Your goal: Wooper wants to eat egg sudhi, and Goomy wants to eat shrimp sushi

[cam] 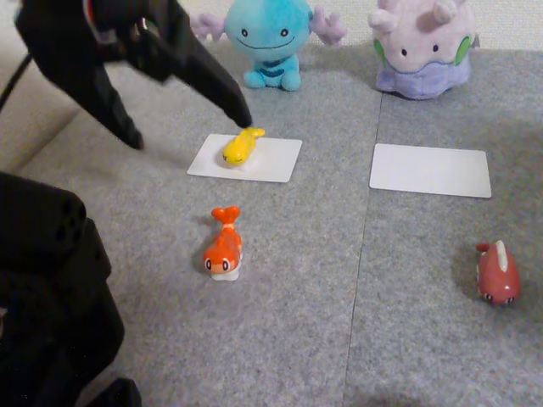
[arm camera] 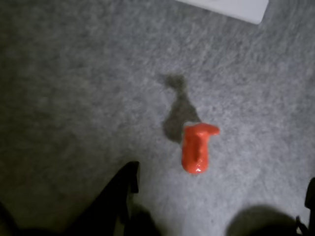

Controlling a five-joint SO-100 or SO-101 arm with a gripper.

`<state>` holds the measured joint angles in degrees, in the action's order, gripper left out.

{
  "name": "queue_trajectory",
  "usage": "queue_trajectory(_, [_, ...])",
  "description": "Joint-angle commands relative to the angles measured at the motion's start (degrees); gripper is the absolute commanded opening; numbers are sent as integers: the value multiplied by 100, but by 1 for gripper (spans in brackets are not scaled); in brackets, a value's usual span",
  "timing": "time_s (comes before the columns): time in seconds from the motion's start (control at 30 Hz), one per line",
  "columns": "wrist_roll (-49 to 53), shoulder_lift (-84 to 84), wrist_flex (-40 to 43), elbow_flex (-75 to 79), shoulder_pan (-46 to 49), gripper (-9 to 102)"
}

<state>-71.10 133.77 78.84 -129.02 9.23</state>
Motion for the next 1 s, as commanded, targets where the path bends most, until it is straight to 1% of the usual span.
queue_trajectory(0.0, [519,149,-439,-580,439,39])
queue_trajectory(0.17, [1274,-369,-1283,-1450,1090,39])
queue_trajectory(0.23, [1450,-606,-1644,-1696,1274,36])
queue_trajectory(0.33, [1521,-1011,-2118,-1986,1354,32])
queue_trajectory(0.47, [1477,-1538,-2707,-2180,1292,31])
queue_trajectory(0.53, [1459,-1661,-2760,-2171,1336,30])
queue_trajectory(0.67, [1406,-1723,-2777,-2136,1354,17])
queue_trajectory(0.83, [1371,-1723,-2742,-2118,1362,3])
queue_trajectory(0.97, [1195,-1714,-2716,-2004,1362,2])
